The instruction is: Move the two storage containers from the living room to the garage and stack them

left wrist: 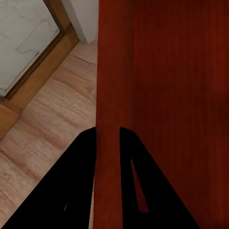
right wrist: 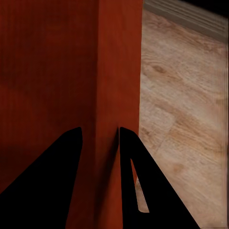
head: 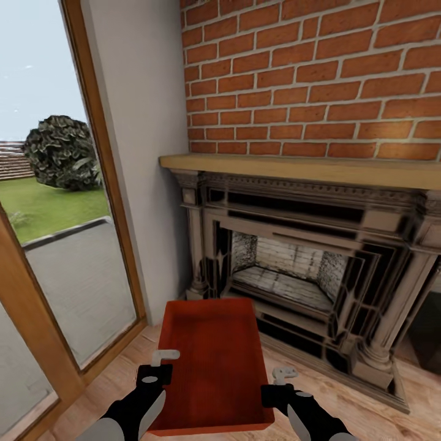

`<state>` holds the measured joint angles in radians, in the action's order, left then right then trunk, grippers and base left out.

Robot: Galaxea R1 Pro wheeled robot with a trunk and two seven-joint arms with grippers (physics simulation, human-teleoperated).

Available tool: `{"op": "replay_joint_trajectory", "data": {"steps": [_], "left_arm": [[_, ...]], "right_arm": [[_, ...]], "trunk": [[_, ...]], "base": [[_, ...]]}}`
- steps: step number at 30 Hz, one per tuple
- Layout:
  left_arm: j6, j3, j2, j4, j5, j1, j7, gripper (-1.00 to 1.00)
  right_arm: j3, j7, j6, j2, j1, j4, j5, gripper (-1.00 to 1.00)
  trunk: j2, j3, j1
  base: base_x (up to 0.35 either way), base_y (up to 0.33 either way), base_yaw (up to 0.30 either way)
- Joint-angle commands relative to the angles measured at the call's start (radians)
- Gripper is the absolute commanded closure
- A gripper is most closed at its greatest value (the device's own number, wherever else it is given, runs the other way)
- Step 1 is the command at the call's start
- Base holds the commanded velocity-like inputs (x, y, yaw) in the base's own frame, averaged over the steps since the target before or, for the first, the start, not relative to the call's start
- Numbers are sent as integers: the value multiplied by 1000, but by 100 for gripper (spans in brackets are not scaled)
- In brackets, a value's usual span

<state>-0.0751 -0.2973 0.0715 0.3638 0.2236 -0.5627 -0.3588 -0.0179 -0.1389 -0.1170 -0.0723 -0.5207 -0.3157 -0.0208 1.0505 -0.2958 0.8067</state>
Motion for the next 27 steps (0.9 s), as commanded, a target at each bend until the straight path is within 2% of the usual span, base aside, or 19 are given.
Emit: {"op": "replay_joint_trajectory", "data": {"steps": [1,21,27], "left_arm": [[-5,0,5,0,34,0,0,100],[-5,0,5,0,34,0,0,100],[-5,0,5,0,34,0,0,100]], "right_arm": [[-1,-10,19,-1,0,-5,19,100],[-1,-9,19,-1,1,-5,19,100],[-1,-8,19,-2,1,-5,21,100]], "trunk": [[1,0,0],[1,17,0],[1,17,0]], "base": [[0,0,-276],[0,0,-264],[0,0,-48]]}}
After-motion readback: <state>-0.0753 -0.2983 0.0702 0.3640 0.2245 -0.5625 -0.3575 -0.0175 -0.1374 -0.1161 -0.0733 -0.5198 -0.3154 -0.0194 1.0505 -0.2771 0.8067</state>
